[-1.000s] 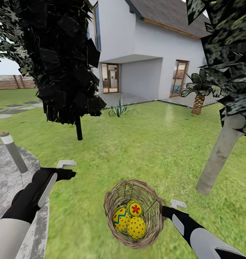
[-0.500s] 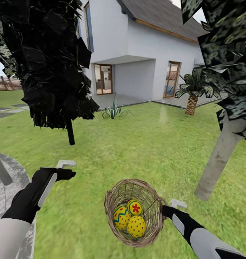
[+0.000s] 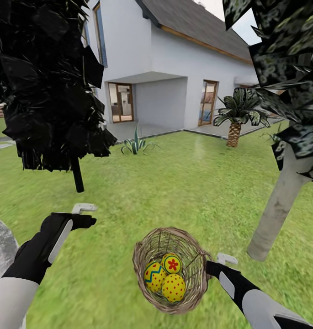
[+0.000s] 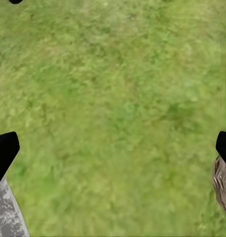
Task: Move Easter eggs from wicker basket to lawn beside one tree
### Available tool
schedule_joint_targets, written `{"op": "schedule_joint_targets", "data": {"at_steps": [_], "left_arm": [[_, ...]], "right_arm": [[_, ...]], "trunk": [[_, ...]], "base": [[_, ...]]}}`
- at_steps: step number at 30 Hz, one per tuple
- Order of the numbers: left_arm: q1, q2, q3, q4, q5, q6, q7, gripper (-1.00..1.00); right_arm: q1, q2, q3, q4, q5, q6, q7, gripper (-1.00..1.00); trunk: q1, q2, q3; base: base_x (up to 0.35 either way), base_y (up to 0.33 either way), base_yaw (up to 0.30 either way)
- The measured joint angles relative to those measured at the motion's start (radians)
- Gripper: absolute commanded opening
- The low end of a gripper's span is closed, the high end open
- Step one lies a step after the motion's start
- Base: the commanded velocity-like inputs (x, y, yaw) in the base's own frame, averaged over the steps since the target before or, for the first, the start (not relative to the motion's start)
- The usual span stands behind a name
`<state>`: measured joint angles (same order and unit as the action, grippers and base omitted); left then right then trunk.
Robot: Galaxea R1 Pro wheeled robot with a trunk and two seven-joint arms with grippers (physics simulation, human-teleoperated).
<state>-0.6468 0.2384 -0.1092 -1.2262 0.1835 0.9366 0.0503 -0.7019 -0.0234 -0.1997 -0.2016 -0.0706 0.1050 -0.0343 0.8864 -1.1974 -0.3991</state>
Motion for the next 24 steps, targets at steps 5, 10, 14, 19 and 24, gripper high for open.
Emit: {"op": "schedule_joint_targets", "data": {"at_steps": [5, 10, 14, 19, 24], "left_arm": [[0.000, 0.000, 0.001, 0.000, 0.001, 0.000, 0.000, 1.00], [0.000, 0.001, -0.004, 0.000, 0.002, -0.001, 0.000, 1.00], [0.000, 0.000, -0.005, 0.000, 0.001, -0.002, 0.000, 1.00], [0.000, 0.001, -0.007, -0.002, 0.002, -0.002, -0.001, 1.00], [0.001, 0.001, -0.002, -0.012, 0.003, -0.002, -0.002, 1.00]], "right_arm": [[0.000, 0.000, 0.000, 0.001, 0.000, 0.000, 0.000, -1.00], [0.000, 0.000, 0.000, 0.002, 0.000, 0.000, 0.000, -1.00], [0.000, 0.000, 0.000, 0.002, -0.001, 0.000, 0.000, -1.00], [0.000, -0.001, 0.000, 0.002, 0.000, 0.000, 0.000, -1.00], [0.000, 0.000, 0.001, -0.001, 0.000, 0.000, 0.000, -1.00]], "trunk": [[0.000, 0.000, 0.006], [0.000, 0.000, 0.011], [0.001, 0.000, 0.016], [0.001, 0.000, 0.022], [0.001, 0.000, 0.027]], "base": [[0.257, 0.113, -0.219], [0.152, 0.107, -0.219], [0.048, 0.037, -0.219], [0.003, 0.003, -0.219], [0.000, 0.000, -0.219]]}}
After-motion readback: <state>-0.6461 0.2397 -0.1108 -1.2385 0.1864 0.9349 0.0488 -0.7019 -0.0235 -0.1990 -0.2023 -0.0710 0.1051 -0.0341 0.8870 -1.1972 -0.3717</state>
